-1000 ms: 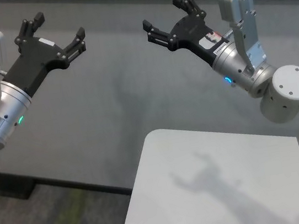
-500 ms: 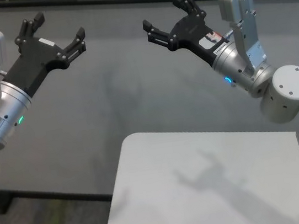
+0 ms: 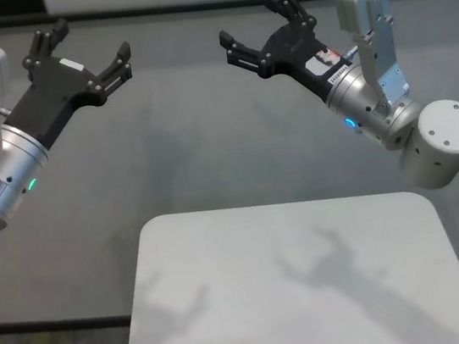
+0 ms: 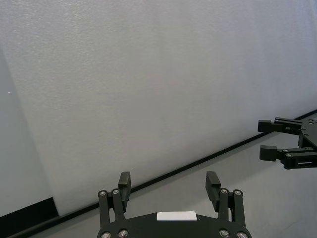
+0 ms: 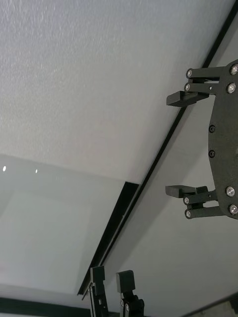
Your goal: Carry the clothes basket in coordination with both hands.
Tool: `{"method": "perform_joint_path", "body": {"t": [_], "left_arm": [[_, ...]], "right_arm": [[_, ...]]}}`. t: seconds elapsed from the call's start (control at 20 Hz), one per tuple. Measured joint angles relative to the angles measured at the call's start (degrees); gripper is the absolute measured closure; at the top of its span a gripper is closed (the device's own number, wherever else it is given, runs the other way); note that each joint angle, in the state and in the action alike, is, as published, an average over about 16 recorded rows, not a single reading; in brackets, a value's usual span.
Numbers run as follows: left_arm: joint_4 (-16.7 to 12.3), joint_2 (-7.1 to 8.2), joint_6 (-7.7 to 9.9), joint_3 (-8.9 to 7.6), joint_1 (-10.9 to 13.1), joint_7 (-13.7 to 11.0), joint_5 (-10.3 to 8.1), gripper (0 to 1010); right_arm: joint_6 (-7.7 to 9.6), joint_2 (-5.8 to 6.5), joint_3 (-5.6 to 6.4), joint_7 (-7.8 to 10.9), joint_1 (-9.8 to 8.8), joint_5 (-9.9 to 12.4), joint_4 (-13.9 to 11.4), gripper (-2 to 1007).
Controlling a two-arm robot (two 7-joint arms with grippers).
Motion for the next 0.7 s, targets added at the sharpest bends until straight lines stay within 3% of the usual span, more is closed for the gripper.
{"method": "perform_joint_path", "body": {"t": [0.7], "left_arm": [[0.0,0.0,0.0,0.0,0.0,0.0,0.0,8]], "right_arm": [[0.0,-0.01,0.0,0.0,0.0,0.0,0.0,0]]}}
